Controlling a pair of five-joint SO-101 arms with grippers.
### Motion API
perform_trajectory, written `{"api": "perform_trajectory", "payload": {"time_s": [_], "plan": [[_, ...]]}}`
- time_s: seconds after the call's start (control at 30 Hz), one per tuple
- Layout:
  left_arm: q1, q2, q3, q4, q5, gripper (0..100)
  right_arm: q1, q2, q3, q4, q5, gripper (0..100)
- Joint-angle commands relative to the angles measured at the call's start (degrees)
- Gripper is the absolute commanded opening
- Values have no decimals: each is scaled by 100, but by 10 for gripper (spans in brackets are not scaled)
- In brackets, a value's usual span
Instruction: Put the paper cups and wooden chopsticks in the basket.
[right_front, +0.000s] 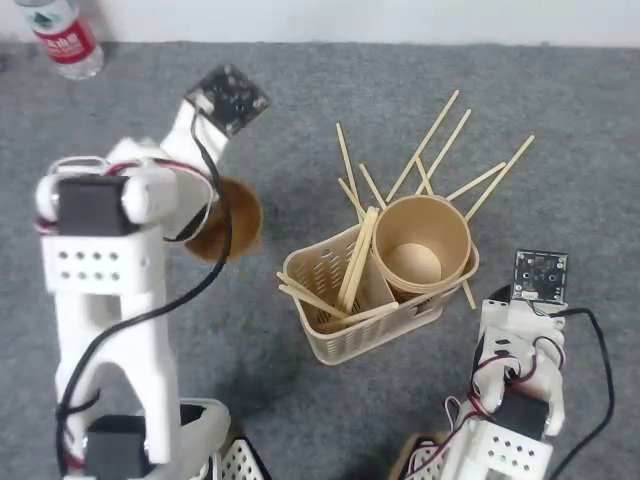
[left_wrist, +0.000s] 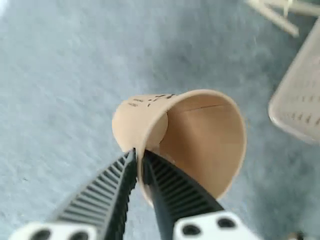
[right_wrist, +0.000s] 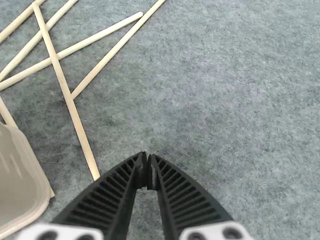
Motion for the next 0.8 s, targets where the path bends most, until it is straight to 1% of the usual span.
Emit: {"api": "perform_trajectory", "payload": {"time_s": [0.0,0.17,0.27,0.43,0.5,0.57,0.67,0.73,0.77], "plan": [[378,-149,-1323,158,721,9,-4,-75,-62,-127,79,8],[870,-202,-3002,-114,2127,9,-4,-75,-62,-127,79,8],[1178,-141,-4075,-141,2796,9,-4,-75,-62,-127,79,8],[1591,-185,-4426,-114,4035,9,-4,-75,-62,-127,79,8],[2057,-202,-4444,26,4369,9,-4,-75,-62,-127,79,8],[2769,-185,-4400,123,4554,9,-4,-75,-62,-127,79,8],[3851,-149,-4180,123,4563,9,-4,-75,-53,-127,79,8],[4378,-149,-3785,62,4563,9,-4,-75,-53,-127,79,8],[4536,-149,-3547,-9,4563,10,-4,-75,-53,-127,79,8]]}}
